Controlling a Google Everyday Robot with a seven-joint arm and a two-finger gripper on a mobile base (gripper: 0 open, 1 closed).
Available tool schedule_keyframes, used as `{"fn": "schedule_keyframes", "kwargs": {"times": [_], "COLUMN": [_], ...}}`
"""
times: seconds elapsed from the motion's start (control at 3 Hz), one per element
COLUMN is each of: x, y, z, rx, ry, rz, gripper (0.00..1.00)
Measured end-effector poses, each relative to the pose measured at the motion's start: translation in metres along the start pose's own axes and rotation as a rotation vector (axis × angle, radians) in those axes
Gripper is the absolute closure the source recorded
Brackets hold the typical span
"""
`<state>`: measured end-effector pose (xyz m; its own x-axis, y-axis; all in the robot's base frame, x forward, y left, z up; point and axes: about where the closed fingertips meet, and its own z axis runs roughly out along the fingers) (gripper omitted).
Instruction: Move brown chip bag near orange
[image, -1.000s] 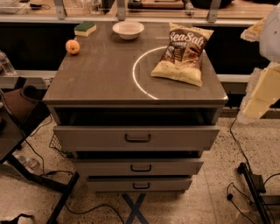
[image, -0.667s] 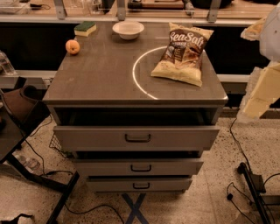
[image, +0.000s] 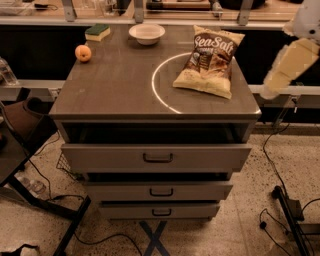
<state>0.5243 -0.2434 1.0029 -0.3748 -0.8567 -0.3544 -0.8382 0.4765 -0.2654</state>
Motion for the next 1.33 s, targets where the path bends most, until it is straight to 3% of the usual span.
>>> {"fn": "schedule_keyframes", "kwargs": {"times": [0.33, 0.67, 1.0, 1.33], "x": [0.017, 0.025, 0.016, 0.015], "y": [-0.055, -0.101, -0.123, -0.124], "z": [0.047, 0.072, 0.064, 0.064], "rx": [-0.054, -0.036, 0.007, 0.009], "ry": [0.071, 0.037, -0.011, -0.013], "rz": [0.259, 0.509, 0.62, 0.621], "gripper": [0.0, 0.0, 0.0, 0.0]}}
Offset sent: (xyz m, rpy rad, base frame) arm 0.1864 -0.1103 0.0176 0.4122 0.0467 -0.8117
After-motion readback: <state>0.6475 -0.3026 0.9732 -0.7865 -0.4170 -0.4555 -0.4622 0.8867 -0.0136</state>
